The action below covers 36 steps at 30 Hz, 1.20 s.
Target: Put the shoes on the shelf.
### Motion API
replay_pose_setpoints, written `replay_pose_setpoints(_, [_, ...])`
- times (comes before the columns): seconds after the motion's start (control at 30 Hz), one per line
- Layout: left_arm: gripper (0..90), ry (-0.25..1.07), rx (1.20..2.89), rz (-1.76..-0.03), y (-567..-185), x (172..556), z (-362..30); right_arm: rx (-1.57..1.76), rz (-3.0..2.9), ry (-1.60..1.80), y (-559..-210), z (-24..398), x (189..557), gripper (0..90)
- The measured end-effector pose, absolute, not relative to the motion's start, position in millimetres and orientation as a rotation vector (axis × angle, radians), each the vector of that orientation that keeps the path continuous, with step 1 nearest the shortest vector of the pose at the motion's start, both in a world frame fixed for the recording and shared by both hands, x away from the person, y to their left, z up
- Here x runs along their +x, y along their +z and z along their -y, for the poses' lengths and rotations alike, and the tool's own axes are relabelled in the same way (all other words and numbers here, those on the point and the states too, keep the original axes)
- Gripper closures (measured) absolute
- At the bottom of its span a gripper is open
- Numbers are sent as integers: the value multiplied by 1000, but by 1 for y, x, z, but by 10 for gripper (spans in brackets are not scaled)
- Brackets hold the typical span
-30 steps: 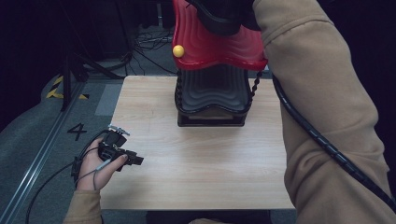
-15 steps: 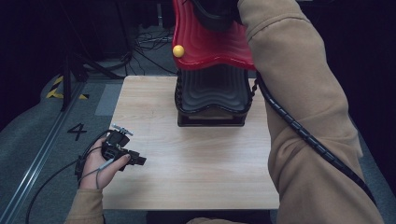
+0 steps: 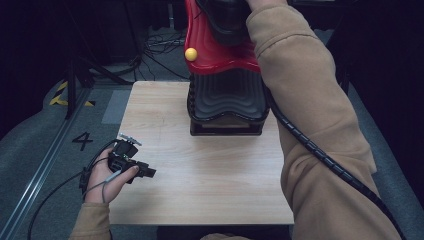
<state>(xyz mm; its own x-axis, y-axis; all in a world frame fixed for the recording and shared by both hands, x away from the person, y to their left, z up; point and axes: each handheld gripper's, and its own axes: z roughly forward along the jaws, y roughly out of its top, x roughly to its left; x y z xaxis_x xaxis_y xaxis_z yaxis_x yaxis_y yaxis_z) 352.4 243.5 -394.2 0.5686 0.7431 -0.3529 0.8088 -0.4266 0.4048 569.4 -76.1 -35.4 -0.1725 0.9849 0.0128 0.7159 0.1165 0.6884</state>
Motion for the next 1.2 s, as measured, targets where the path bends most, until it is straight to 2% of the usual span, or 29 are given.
replay_pose_setpoints(0.13, [546, -152, 2264, -1234, -393, 351, -244, 1653, -1951, 777, -47, 73, 572, 800])
replay_pose_setpoints(0.27, [546, -156, 2263, -1233, -393, 352, -244, 1673, -1967, 792, -54, 71, 572, 773])
replay_pose_setpoints(0.33, [546, -148, 2268, -1227, -392, 351, -243, 1694, -1997, 795, -61, 70, 574, 725])
replay_pose_setpoints(0.53, [546, -153, 2265, -1231, -391, 351, -242, 1742, -2029, 800, -73, 76, 577, 706])
replay_pose_setpoints(0.6, [547, -156, 2269, -1229, -392, 351, -241, 1760, -2039, 829, -74, 79, 576, 645])
replay_pose_setpoints(0.87, [546, -149, 2276, -1225, -391, 351, -237, 1785, -2111, 833, -73, 86, 569, 510])
replay_pose_setpoints(1.2, [542, -144, 2295, -1204, -390, 351, -233, 1748, -2142, 882, -60, 106, 549, 484])
